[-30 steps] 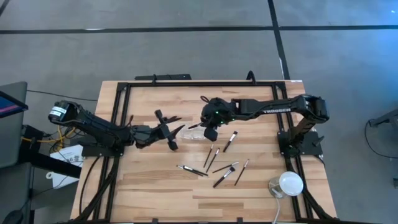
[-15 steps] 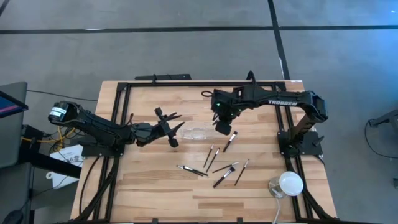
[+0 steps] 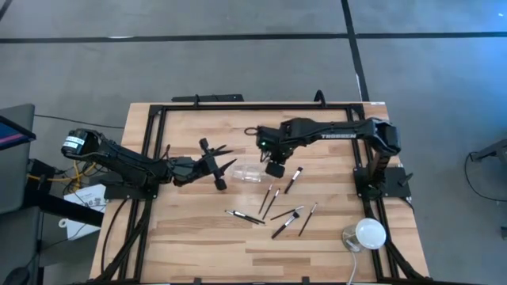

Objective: Put items in baskets/containers
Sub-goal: Put the highlighter brush into the transparent organizer

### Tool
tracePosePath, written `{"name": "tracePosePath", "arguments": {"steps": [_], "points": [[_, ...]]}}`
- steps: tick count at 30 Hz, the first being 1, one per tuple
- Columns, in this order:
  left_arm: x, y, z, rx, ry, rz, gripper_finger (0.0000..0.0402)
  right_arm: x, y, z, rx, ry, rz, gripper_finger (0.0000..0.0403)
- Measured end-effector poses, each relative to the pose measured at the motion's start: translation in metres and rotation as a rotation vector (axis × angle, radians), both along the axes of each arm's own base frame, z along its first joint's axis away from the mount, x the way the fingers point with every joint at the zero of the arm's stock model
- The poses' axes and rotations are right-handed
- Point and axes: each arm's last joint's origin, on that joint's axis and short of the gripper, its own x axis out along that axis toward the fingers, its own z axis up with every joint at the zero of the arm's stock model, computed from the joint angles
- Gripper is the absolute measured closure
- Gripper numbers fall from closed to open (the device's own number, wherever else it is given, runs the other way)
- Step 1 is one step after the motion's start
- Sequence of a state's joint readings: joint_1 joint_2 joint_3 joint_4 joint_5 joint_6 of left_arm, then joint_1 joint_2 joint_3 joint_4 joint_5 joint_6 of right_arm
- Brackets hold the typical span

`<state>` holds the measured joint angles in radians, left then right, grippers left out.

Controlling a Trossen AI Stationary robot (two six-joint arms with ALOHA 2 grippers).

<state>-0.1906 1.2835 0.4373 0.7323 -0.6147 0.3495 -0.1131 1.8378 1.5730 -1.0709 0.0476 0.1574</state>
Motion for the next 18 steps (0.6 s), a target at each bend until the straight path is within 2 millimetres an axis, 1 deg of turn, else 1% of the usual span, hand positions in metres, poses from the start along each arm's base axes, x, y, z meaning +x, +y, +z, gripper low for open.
{"name": "tracePosePath", "arguments": {"steps": [2, 4, 9, 11, 14, 18], "points": [[-0.001, 0.0, -0.002, 0.0, 0.008, -0.014, 0.0259, 0.002, 0.003, 0.0, -0.009, -0.016, 0.006, 0.037], [-0.001, 0.0, -0.002, -0.001, 0.006, -0.018, 0.0259, 0.001, 0.002, 0.005, -0.025, -0.02, 0.003, 0.0377], [-0.004, 0.001, -0.002, -0.001, 0.005, -0.015, 0.0259, -0.006, 0.002, 0.031, -0.04, -0.07, 0.002, 0.0378], [-0.004, 0.0, -0.001, -0.004, -0.006, -0.024, 0.0259, -0.011, 0.005, 0.039, -0.034, -0.081, 0.014, 0.0377], [-0.005, 0.001, -0.001, -0.003, -0.003, -0.023, 0.0259, -0.015, 0.011, 0.043, 0.016, -0.079, 0.039, 0.0376], [-0.005, 0.001, -0.001, -0.004, -0.003, -0.023, 0.0259, -0.017, 0.021, 0.041, 0.051, -0.044, 0.065, 0.0377]]}}
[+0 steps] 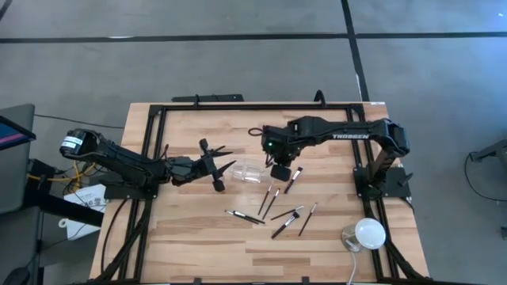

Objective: Put items in baskets/containers
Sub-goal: Put the highlighter brush into the transparent organizer

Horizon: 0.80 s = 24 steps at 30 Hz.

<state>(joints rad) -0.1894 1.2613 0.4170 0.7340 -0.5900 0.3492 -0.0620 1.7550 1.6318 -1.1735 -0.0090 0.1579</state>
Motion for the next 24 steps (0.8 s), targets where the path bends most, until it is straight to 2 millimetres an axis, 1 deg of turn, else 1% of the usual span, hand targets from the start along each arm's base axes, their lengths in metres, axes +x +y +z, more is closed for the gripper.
{"name": "tracePosePath", "arguments": {"steps": [4, 8, 10, 13, 17, 18, 21, 23, 24], "points": [[0.0, 0.0, 0.0, 0.0, 0.0, 0.0, 0.0259, 0.001, 0.008, 0.0, -0.006, -0.004, 0.014, 0.0377], [0.0, 0.0, 0.0, -0.026, -0.01, -0.015, 0.0259, 0.003, 0.01, -0.002, -0.004, -0.019, 0.012, 0.0372], [0.0, -0.001, 0.0, -0.043, -0.015, -0.035, 0.0259, 0.006, 0.01, -0.011, -0.003, -0.039, 0.005, 0.0374], [0.001, -0.002, 0.0, -0.049, -0.015, -0.063, 0.0259, 0.006, 0.01, -0.025, -0.006, 0.009, -0.014, 0.0376], [0.001, -0.002, 0.0, -0.055, -0.017, -0.063, 0.0259, 0.007, 0.006, -0.044, -0.023, 0.071, -0.038, 0.0372], [0.001, -0.002, 0.0, -0.055, -0.017, -0.062, 0.0259, 0.011, 0.003, -0.048, -0.024, 0.051, -0.04, 0.0371], [0.001, -0.002, 0.0, -0.054, -0.017, -0.062, 0.0259, 0.012, -0.005, -0.054, -0.045, 0.067, -0.062, 0.0371], [0.0, -0.002, -0.001, -0.053, -0.015, -0.062, 0.0259, 0.019, -0.012, -0.057, -0.055, 0.019, -0.057, 0.0372], [0.0, -0.002, -0.001, -0.052, -0.015, -0.062, 0.0259, 0.02, -0.016, -0.059, -0.057, 0.026, -0.052, 0.0372]]}}
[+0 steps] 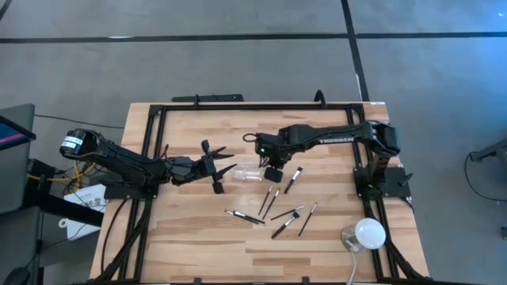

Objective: Put items in baskets/containers
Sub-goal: Put the highlighter brush into the transparent organizer

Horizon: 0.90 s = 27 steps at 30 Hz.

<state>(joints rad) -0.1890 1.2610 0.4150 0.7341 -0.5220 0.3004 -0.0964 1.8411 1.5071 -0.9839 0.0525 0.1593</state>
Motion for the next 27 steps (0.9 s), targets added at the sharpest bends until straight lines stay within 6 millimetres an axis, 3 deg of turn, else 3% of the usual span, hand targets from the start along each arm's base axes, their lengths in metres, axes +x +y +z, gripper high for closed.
{"name": "tracePosePath", "arguments": {"steps": [15, 22, 27], "points": [[-0.001, 0.0, -0.001, 0.003, 0.005, 0.008, 0.0259, 0.003, -0.065, -0.029, 0.011, 0.05, -0.156, 0.0353], [-0.001, 0.0, -0.002, -0.013, 0.011, -0.003, 0.0259, 0.004, -0.069, -0.018, -0.013, 0.021, -0.128, 0.0328], [0.0, -0.006, -0.006, -0.074, 0.042, -0.204, 0.0259, 0.008, -0.062, 0.0, -0.021, -0.017, -0.106, 0.0301]]}}
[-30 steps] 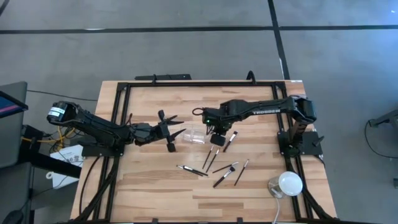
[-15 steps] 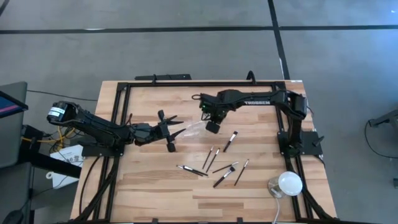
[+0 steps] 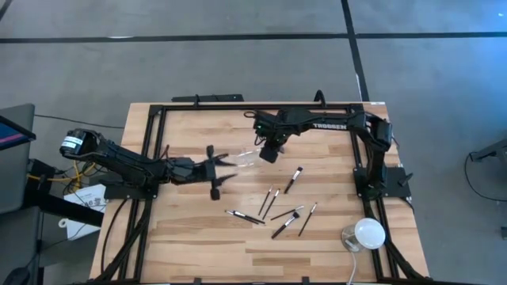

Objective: Put items in baskets/containers
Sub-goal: Put the highlighter brush into the transparent organizer, then put the eyeshadow brush into the transparent organizer

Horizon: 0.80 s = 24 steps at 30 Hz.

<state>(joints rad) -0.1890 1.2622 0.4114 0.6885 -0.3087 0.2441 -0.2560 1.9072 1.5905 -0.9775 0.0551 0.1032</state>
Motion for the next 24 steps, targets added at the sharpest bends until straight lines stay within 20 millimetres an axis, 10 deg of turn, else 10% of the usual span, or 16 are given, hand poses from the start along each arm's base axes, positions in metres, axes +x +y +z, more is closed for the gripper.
{"name": "tracePosePath", "arguments": {"steps": [14, 24], "points": [[0.0, -0.046, -0.075, -0.274, 0.446, -0.379, 0.0259, 0.017, 0.052, 0.041, -0.005, -0.092, 0.111, 0.0246], [-0.003, -0.065, -0.108, -0.185, 0.499, -0.275, 0.0259, 0.024, 0.111, 0.048, 0.039, -0.151, 0.145, 0.0256]]}}
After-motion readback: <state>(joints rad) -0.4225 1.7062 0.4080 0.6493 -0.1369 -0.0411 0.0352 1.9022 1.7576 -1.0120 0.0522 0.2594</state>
